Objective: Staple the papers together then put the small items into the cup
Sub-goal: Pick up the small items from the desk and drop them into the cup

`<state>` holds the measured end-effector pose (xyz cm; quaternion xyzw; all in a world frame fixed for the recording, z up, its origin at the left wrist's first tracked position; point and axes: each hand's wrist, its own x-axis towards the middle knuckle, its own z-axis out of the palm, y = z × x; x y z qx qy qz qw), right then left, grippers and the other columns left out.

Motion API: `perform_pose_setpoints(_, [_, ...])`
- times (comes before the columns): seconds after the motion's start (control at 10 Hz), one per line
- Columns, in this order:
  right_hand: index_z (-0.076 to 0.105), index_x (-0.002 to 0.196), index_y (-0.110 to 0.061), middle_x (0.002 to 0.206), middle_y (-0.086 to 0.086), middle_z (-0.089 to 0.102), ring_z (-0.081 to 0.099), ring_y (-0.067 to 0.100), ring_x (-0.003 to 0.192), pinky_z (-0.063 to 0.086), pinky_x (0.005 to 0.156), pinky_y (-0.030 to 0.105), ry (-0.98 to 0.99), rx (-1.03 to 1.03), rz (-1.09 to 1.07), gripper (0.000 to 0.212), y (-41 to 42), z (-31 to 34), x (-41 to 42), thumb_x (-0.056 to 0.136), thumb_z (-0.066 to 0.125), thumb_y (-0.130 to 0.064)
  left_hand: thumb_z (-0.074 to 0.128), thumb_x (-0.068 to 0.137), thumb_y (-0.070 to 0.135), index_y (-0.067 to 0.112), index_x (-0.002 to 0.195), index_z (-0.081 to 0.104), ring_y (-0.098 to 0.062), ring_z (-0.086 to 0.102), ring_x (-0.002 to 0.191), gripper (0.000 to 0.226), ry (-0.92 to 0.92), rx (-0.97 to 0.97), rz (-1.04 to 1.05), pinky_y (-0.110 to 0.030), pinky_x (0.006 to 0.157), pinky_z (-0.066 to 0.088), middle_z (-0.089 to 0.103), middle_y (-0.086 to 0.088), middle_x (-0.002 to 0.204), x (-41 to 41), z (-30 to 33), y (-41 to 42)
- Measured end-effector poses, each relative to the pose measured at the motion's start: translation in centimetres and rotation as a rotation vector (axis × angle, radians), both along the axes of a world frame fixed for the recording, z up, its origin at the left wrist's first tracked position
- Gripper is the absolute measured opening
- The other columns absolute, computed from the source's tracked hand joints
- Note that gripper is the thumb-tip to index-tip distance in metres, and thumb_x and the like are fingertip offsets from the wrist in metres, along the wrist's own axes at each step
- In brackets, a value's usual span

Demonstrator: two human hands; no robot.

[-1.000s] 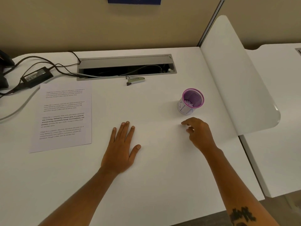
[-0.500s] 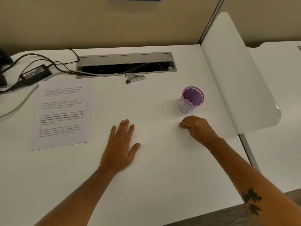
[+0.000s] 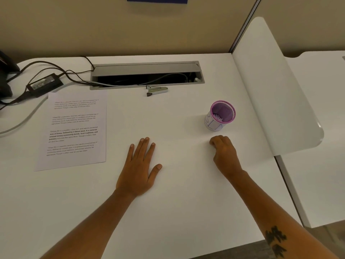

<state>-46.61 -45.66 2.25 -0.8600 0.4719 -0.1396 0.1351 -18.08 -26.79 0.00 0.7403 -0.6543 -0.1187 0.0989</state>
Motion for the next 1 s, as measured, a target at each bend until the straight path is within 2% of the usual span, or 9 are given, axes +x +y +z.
perform_pose_setpoints(0.1, [0.068, 0.089, -0.009, 0.087, 0.004, 0.069, 0.064, 0.023, 0.081, 0.049, 0.071, 0.017, -0.335, 0.225, -0.436, 0.032, -0.6, 1.1, 0.2, 0.082, 0.056, 0.020, 0.022, 0.110, 0.062, 0.015, 0.171, 0.015, -0.023, -0.001, 0.168, 0.078, -0.005, 0.010, 0.000, -0.056, 0.135, 0.013, 0.005, -0.008, 0.181, 0.0, 0.0, 0.0])
perform_pose_setpoints(0.2, [0.071, 0.086, -0.014, 0.085, 0.005, 0.071, 0.068, 0.028, 0.085, 0.054, 0.074, 0.021, -0.676, 0.573, -0.735, 0.025, -1.4, 2.3, -0.1, 0.088, 0.067, 0.010, 0.022, 0.110, 0.062, 0.015, 0.171, 0.015, -0.023, -0.002, 0.168, 0.078, -0.002, 0.007, 0.001, -0.055, 0.136, 0.012, 0.005, -0.008, 0.181, 0.0, 0.0, 0.0])
perform_pose_setpoints(0.3, [0.067, 0.092, -0.005, 0.090, 0.011, 0.066, 0.064, 0.022, 0.086, 0.059, 0.065, 0.021, -1.069, 0.980, -0.888, 0.021, -2.7, 5.2, -0.9, 0.094, 0.062, 0.015, 0.022, 0.110, 0.062, 0.014, 0.171, 0.016, -0.024, -0.001, 0.168, 0.078, -0.006, 0.012, -0.001, -0.055, 0.136, 0.012, 0.005, -0.009, 0.181, 0.0, 0.0, 0.0])
perform_pose_setpoints(0.4, [0.062, 0.095, -0.005, 0.091, 0.011, 0.062, 0.061, 0.019, 0.082, 0.059, 0.065, 0.021, -1.227, 1.138, -0.845, 0.023, -2.9, 8.7, -0.9, 0.099, 0.051, 0.015, 0.024, 0.110, 0.062, 0.014, 0.171, 0.016, -0.024, 0.000, 0.168, 0.078, 0.000, 0.010, 0.003, -0.056, 0.135, 0.013, 0.005, -0.009, 0.181, 0.0, 0.0, 0.0])
perform_pose_setpoints(0.5, [0.060, 0.093, -0.004, 0.089, 0.010, 0.060, 0.058, 0.018, 0.082, 0.054, 0.090, 0.029, -1.234, 1.051, -0.757, 0.023, -3.6, 13.2, -0.1, 0.100, 0.049, 0.015, 0.026, 0.110, 0.061, 0.014, 0.171, 0.016, -0.024, -0.001, 0.168, 0.077, -0.001, 0.005, 0.001, -0.056, 0.135, 0.013, 0.005, -0.009, 0.181, 0.0, 0.0, 0.0])
perform_pose_setpoints(0.6, [0.069, 0.087, -0.008, 0.085, 0.010, 0.068, 0.067, 0.021, 0.082, 0.062, 0.074, 0.024, -1.005, 0.803, -0.660, 0.021, -6.4, 14.6, 1.4, 0.090, 0.069, 0.013, 0.025, 0.110, 0.061, 0.014, 0.171, 0.016, -0.024, -0.001, 0.168, 0.077, -0.016, 0.008, -0.001, -0.056, 0.135, 0.013, 0.006, -0.009, 0.181, 0.0, 0.0, 0.0])
perform_pose_setpoints(0.7, [0.073, 0.079, -0.015, 0.077, 0.008, 0.072, 0.070, 0.023, 0.073, 0.064, 0.080, 0.036, -0.691, 0.535, -0.585, 0.023, -8.1, 14.4, 2.4, 0.081, 0.081, 0.007, 0.025, 0.110, 0.061, 0.014, 0.171, 0.016, -0.024, -0.001, 0.168, 0.077, -0.022, 0.010, -0.003, -0.056, 0.135, 0.012, 0.004, -0.009, 0.181, 0.0, 0.0, 0.0])
perform_pose_setpoints(0.8, [0.075, 0.074, -0.025, 0.075, 0.005, 0.076, 0.075, 0.027, 0.074, 0.065, 0.079, 0.040, -0.403, 0.337, -0.478, 0.028, -9.2, 13.9, 3.4, 0.080, 0.079, 0.002, 0.025, 0.110, 0.061, 0.014, 0.171, 0.016, -0.025, -0.001, 0.168, 0.077, -0.020, 0.008, -0.002, -0.056, 0.135, 0.012, 0.004, -0.009, 0.181, 0.0, 0.0, 0.0])
perform_pose_setpoints(1.0, [0.081, 0.079, -0.011, 0.078, 0.005, 0.077, 0.075, 0.025, 0.076, 0.065, 0.079, 0.043, -0.252, 0.163, -0.371, 0.015, -9.5, 13.6, 3.8, 0.075, 0.079, 0.003, 0.024, 0.110, 0.061, 0.014, 0.171, 0.014, -0.024, -0.002, 0.168, 0.078, -0.025, 0.017, -0.003, -0.056, 0.135, 0.012, 0.003, -0.009, 0.181, 0.0, 0.0, 0.0])
